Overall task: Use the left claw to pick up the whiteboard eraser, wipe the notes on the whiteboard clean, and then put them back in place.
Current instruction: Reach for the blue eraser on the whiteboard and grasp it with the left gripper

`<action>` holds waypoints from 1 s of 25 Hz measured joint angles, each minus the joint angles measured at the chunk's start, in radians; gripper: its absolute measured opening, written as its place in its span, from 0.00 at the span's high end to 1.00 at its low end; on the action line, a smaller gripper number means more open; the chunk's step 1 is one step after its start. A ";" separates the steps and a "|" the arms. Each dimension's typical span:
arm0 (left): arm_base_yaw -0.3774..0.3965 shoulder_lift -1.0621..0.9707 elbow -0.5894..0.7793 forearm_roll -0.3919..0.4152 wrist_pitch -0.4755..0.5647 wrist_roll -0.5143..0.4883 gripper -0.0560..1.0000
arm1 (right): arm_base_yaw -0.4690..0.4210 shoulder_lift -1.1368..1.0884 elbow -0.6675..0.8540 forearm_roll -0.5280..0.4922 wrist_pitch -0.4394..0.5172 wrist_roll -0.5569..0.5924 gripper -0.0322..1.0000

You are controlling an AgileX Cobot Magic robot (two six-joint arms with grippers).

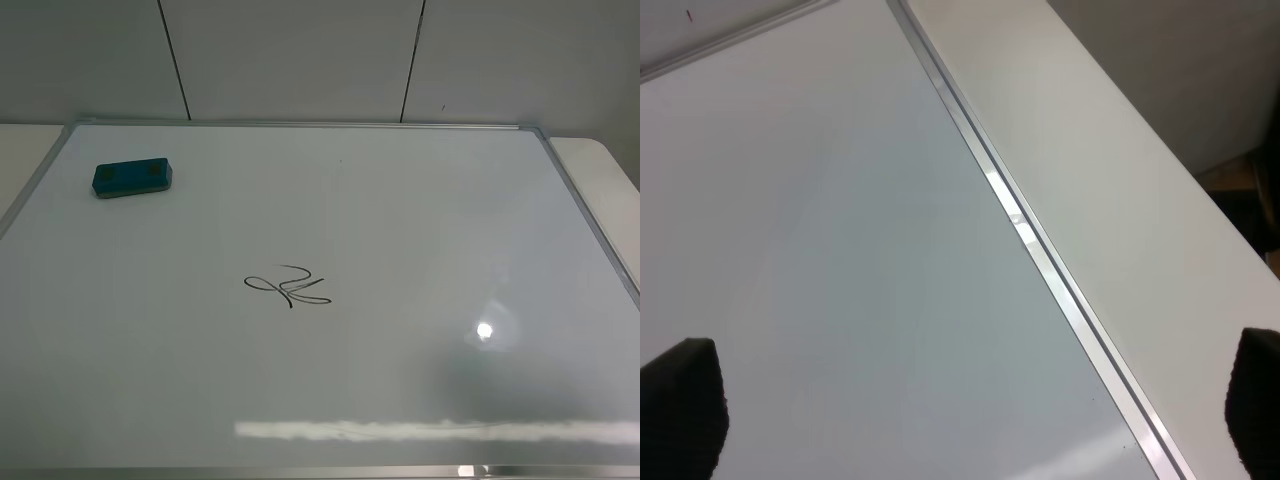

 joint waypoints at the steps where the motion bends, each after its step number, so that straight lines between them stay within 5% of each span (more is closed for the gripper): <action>1: 0.000 0.066 -0.026 -0.010 -0.020 0.050 0.01 | 0.000 0.000 0.000 0.000 0.000 0.000 0.01; 9: 0.000 0.629 -0.302 -0.093 -0.045 0.550 0.01 | 0.000 0.000 0.000 0.000 0.000 0.000 0.01; 13: 0.000 0.918 -0.486 -0.152 0.034 0.756 0.01 | 0.000 0.000 0.000 0.000 0.000 0.000 0.01; 18: 0.000 1.168 -0.662 -0.160 0.067 0.936 0.01 | 0.000 0.000 0.000 0.000 0.000 0.000 0.01; 25: 0.000 1.369 -0.813 -0.147 -0.057 1.095 0.01 | 0.000 0.000 0.000 0.000 0.000 0.000 0.01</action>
